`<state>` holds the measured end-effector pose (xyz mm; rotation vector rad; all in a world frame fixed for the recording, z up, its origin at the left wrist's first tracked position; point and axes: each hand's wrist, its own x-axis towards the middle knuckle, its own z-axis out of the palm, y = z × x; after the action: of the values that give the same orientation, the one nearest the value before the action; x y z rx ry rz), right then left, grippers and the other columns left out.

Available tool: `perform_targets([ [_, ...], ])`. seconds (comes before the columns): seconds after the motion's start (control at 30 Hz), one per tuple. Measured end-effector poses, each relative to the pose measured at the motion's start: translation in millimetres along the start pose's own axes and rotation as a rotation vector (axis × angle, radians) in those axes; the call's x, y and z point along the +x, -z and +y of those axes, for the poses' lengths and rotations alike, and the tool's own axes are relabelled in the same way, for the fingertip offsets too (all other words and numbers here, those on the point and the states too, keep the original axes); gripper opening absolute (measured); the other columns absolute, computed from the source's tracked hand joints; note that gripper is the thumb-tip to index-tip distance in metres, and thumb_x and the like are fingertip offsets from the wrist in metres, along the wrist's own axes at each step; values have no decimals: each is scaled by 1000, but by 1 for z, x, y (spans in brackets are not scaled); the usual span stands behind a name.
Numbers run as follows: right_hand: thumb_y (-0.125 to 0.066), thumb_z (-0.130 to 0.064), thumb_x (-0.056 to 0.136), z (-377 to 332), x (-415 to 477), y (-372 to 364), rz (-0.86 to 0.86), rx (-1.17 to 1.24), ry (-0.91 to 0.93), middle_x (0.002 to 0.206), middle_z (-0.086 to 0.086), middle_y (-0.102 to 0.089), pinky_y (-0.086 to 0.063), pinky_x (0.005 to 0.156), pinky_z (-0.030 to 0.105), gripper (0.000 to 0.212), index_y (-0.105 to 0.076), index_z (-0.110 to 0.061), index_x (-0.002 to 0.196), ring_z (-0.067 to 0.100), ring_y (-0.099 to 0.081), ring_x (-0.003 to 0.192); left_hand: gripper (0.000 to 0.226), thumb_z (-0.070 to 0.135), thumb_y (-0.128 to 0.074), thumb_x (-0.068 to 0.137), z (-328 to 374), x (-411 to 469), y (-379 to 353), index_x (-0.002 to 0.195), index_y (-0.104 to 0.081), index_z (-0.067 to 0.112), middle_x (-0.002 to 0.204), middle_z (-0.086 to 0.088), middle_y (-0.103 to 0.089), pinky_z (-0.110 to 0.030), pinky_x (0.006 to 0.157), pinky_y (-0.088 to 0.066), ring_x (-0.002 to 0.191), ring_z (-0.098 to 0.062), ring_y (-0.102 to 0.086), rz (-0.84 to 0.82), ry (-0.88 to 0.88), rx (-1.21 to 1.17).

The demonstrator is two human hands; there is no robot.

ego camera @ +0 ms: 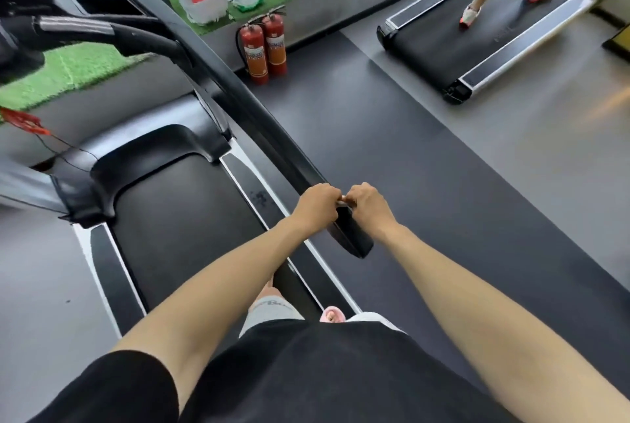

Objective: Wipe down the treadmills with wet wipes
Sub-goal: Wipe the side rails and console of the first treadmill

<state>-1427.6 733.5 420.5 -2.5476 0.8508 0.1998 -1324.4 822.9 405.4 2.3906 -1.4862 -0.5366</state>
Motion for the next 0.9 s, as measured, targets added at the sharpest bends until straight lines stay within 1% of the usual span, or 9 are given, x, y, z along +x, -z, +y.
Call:
perform_targets([
  [0.1,-44,5,91,19,-21,-10,8,7,-41,72,-8,-31,-33,67,28,27,-68,-3,100,21,-43,80,15,7,-50,89,23,-14,-14,89,-64,2,93,-13,-63,-31,68,-37,90,-29,-56,-34,-31,22],
  [0.23,-46,0,90,39,-40,-20,-53,21,-106,96,9,-56,-31,65,27,25,-69,-8,97,20,-46,82,14,8,-50,89,44,-25,-25,85,-61,1,92,-14,-61,-29,64,-31,88,-29,-55,-97,-91,79],
  [0.37,-45,-2,92,55,-57,-28,-78,34,-154,105,11,-58,-31,65,28,26,-69,-9,98,20,-47,84,11,9,-54,85,60,-33,-34,78,-58,1,88,-15,-62,-33,63,-38,85,-30,-57,-151,-151,127],
  [0.53,-48,-5,91,64,-86,-36,-190,-2,-170,107,13,-60,-36,68,31,24,-68,-8,103,31,-58,100,32,-1,-48,82,73,-50,-56,107,-66,8,97,-12,-63,-32,65,-37,95,-29,-57,-255,-306,294],
  [0.63,-48,0,84,73,-106,-42,-319,21,-185,98,14,-63,-38,65,30,27,-71,-7,97,31,-59,90,38,-2,-48,83,77,-71,-71,116,-62,8,100,-11,-61,-33,67,-37,100,-27,-53,-315,-456,336],
  [0.7,-48,3,80,77,-109,-31,-288,139,-214,85,14,-65,-41,61,31,28,-73,-6,88,31,-57,79,29,-1,-48,83,79,-70,-66,107,-64,7,96,-9,-59,-35,69,-41,98,-26,-52,-282,-407,220],
  [0.77,-52,0,83,80,-104,-7,-225,263,-243,84,10,-69,-47,57,28,25,-74,-11,85,27,-59,77,21,2,-49,84,82,-56,-47,98,-65,7,93,-7,-59,-36,70,-43,94,-26,-54,-243,-315,135],
  [0.83,-57,-2,84,76,-93,23,-195,349,-265,90,5,-66,-43,47,19,26,-71,-17,101,19,-56,78,20,4,-52,82,84,-35,-18,95,-66,8,92,-6,-62,-34,69,-45,90,-26,-57,-243,-209,89],
  [0.9,-65,0,81,67,-80,46,-116,466,-262,93,4,-62,-44,58,18,40,-62,-14,119,16,-55,85,16,8,-53,84,84,-14,12,92,-67,7,89,-5,-63,-30,69,-45,85,-23,-57,-244,-95,-49],
])
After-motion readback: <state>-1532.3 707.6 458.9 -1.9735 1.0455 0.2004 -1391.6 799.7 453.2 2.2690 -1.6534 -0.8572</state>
